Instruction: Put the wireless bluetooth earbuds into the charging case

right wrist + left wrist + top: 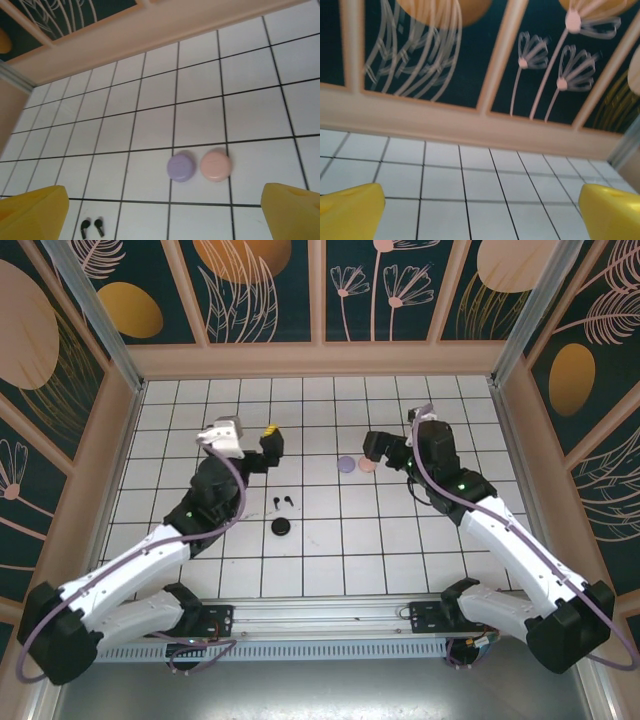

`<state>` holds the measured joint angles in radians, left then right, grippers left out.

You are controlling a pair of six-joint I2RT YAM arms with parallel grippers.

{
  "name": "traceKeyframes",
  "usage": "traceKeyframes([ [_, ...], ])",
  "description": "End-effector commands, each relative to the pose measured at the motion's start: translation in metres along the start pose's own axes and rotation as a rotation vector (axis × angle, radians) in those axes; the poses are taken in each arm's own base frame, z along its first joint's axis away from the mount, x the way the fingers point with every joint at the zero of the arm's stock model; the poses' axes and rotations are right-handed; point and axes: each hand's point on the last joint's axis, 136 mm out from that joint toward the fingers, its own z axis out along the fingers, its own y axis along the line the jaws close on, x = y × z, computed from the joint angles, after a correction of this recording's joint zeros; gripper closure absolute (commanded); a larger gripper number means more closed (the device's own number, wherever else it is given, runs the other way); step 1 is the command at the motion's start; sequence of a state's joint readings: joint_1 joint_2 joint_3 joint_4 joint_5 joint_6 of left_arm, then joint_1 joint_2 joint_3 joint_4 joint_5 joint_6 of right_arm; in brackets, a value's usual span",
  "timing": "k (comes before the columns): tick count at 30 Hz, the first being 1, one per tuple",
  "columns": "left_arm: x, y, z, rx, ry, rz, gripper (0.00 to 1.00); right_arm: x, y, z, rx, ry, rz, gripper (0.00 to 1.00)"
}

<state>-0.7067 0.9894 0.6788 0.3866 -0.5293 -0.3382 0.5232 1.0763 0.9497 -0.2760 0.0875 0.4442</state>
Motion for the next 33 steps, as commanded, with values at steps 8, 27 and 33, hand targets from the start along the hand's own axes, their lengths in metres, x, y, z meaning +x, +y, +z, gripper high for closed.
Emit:
traceKeyframes([
  [8,-0.045,0.045,-0.039,-0.171,-0.159,-0.045,0.01,0.018,0.035,0.033,0.057,0.095,-0.071,0.01],
  [27,-0.015,0.066,-0.035,-0.254,-0.057,-0.011,0.01,0.171,0.123,0.094,0.149,0.544,-0.102,0.08],
  [33,-0.001,0.087,-0.033,-0.253,-0.039,-0.086,0.01,0.201,0.135,0.096,0.212,0.585,-0.106,0.08],
])
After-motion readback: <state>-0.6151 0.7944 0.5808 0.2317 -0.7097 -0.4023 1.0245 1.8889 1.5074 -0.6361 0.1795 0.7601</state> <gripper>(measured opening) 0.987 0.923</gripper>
